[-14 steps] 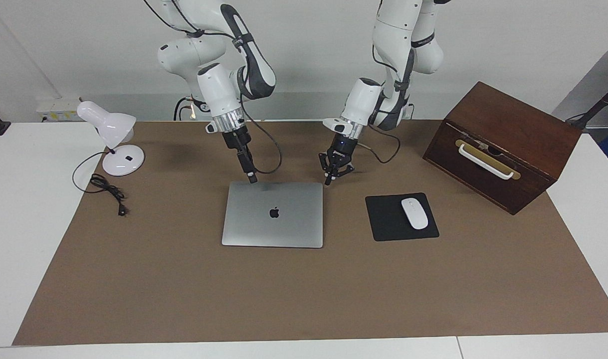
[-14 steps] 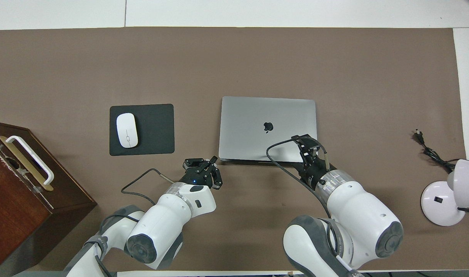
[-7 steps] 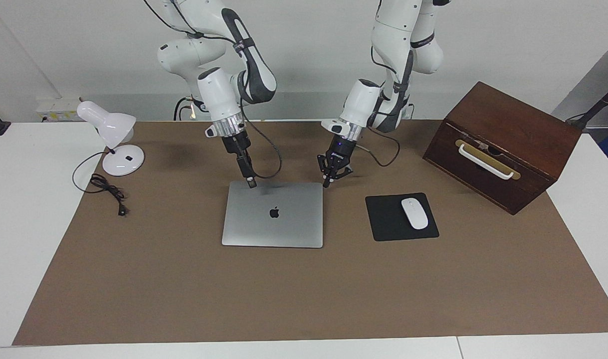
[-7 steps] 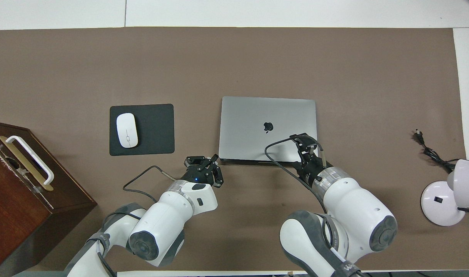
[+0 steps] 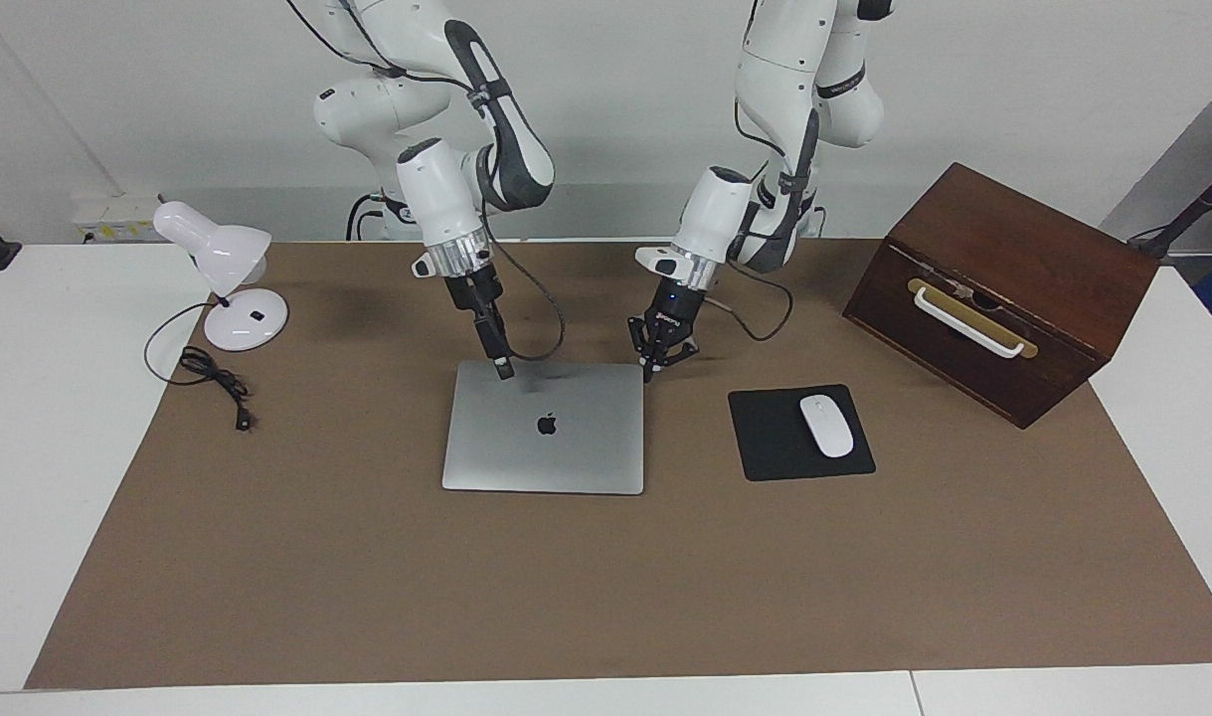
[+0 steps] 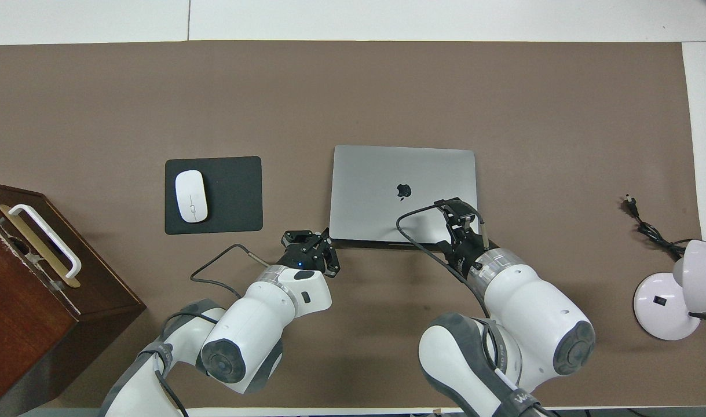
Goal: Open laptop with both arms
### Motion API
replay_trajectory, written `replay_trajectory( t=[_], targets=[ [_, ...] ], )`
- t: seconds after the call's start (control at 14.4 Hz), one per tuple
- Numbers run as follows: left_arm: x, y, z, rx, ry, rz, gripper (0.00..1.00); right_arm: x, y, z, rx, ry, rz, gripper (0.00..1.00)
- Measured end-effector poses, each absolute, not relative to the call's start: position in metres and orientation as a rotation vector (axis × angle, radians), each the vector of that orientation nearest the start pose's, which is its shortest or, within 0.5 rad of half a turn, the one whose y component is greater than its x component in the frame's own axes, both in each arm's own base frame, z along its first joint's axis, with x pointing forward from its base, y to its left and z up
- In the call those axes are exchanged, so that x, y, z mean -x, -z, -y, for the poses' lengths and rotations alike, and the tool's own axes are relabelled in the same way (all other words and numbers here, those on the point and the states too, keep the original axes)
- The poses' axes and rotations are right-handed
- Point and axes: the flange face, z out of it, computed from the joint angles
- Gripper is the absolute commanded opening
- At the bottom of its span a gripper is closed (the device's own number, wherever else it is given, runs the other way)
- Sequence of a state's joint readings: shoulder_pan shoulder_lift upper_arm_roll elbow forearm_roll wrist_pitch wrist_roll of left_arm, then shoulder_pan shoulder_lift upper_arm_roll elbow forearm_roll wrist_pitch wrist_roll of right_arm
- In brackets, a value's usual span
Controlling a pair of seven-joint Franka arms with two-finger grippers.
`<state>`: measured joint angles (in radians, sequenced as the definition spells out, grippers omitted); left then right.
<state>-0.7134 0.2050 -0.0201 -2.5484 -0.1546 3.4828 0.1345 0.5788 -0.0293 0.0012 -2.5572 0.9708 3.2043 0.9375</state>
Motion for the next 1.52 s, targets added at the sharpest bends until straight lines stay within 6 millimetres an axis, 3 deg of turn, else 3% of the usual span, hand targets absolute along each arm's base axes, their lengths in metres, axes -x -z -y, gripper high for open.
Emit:
replay_trajectory(
  t=[0.83, 1.11, 1.39, 1.52],
  targets=[
    [-0.39, -0.268, 0.328, 2.965, 1.127, -1.092, 0.0, -0.434, -0.326, -0.203, 1.996, 0.315, -1.559, 1.0],
    [-0.39, -0.268, 0.328, 2.964, 1.127, -1.092, 0.0, -0.422, -0.322, -0.216, 1.973, 0.269, -1.583, 1.0],
    [-0.39, -0.268, 0.328, 2.964, 1.127, -1.093, 0.0, -0.397, -0.312, -0.235, 1.976, 0.223, -1.585, 1.0],
    [-0.39, -0.268, 0.328, 2.964, 1.127, -1.093, 0.0, -0.392, -0.309, -0.236, 1.981, 0.223, -1.586, 1.0]
  ],
)
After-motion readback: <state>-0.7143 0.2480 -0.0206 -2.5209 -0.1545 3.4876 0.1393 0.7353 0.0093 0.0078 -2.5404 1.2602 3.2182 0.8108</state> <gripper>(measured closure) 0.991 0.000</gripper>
